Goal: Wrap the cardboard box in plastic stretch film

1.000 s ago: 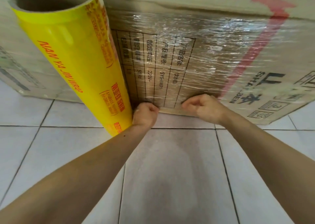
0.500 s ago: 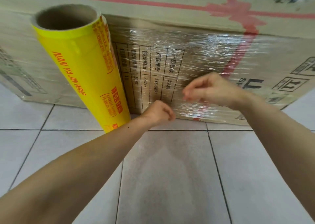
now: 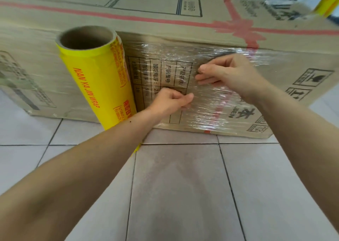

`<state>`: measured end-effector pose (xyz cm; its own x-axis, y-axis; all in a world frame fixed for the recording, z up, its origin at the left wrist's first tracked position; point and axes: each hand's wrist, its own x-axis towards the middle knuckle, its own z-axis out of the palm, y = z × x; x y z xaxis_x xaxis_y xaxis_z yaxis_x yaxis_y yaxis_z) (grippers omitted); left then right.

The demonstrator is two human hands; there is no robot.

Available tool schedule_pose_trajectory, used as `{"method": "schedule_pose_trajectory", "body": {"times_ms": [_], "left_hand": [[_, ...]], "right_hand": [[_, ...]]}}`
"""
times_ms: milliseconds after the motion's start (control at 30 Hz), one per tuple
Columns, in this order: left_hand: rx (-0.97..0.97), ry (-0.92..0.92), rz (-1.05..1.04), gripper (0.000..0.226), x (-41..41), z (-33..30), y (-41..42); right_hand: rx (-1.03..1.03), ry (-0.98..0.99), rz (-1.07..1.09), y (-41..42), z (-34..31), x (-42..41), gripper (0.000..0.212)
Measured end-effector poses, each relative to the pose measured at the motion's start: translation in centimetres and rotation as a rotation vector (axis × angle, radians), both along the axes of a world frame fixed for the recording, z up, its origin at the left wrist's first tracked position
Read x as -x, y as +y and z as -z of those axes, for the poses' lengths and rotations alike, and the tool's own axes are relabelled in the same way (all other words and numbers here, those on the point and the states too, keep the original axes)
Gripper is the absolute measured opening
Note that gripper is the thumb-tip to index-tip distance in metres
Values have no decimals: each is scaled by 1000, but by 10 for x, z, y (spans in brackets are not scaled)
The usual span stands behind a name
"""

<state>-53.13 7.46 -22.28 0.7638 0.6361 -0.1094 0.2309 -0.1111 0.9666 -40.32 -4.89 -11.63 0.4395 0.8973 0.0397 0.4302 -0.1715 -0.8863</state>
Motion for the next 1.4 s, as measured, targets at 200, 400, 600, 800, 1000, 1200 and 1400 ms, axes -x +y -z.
{"method": "schedule_pose_trajectory", "body": {"times_ms": [200,400,600,800,1000,1200,1400], "left_hand": [[-145,100,13,45,-3,-29,-2],[-968,67,-298,34,23,-25,-24],[-1481,210,-339,130,22,-4,-3],[-1535,359,-376,146,11,-1,13],[-1519,331,-323,148,25,4,13],[-1494,343,-293,142,27,-3,6],[-1736,110,111,96,43,-10,-17]], "right_hand": [[-91,-3,-68,12,-19,13,21],[-436,-998,-11,-1,17,5,21],[-161,-1939,-161,-10,63,-48,79],[-41,-2065,-91,-2,65,-65,96],[-48,-2114,-531,-17,128,-58,82],[183,-2022,-532,-21,129,-60,82],[226,-1855,-738,-38,119,-51,78]]}}
